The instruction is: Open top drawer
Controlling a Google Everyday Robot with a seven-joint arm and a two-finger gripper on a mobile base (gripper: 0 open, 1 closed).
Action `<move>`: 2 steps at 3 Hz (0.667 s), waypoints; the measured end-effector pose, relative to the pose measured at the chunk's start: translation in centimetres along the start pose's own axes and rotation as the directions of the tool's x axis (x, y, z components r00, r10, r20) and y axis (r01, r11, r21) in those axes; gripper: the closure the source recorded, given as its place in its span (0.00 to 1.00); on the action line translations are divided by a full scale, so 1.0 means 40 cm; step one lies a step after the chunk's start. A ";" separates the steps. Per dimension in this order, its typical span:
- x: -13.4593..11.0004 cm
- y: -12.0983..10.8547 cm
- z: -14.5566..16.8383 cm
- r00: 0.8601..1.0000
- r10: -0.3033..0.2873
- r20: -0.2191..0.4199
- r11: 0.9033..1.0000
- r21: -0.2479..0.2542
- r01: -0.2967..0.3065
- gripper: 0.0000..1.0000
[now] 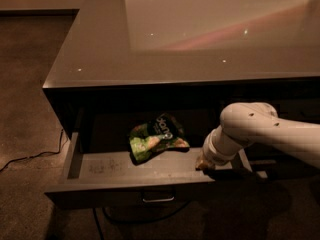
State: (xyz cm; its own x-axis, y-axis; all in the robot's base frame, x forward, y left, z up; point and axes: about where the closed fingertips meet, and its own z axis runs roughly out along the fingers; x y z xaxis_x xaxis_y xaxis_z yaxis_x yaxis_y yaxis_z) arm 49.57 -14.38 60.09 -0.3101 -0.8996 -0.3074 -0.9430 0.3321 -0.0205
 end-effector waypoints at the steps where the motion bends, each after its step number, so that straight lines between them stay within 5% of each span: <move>1: -0.001 -0.001 0.000 1.000 0.000 0.000 1.000 0.000 0.000 1.00; 2: 0.021 0.025 -0.029 1.000 -0.001 -0.029 1.000 0.014 0.001 1.00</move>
Offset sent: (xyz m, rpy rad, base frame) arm -0.0597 -0.0335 0.0353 -0.1236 -0.0197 -0.0178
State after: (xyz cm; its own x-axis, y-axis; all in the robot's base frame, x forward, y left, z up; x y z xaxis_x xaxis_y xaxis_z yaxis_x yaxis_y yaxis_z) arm 48.23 -15.14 60.91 -0.3128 -0.9076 -0.2799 -0.9415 0.3351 -0.0346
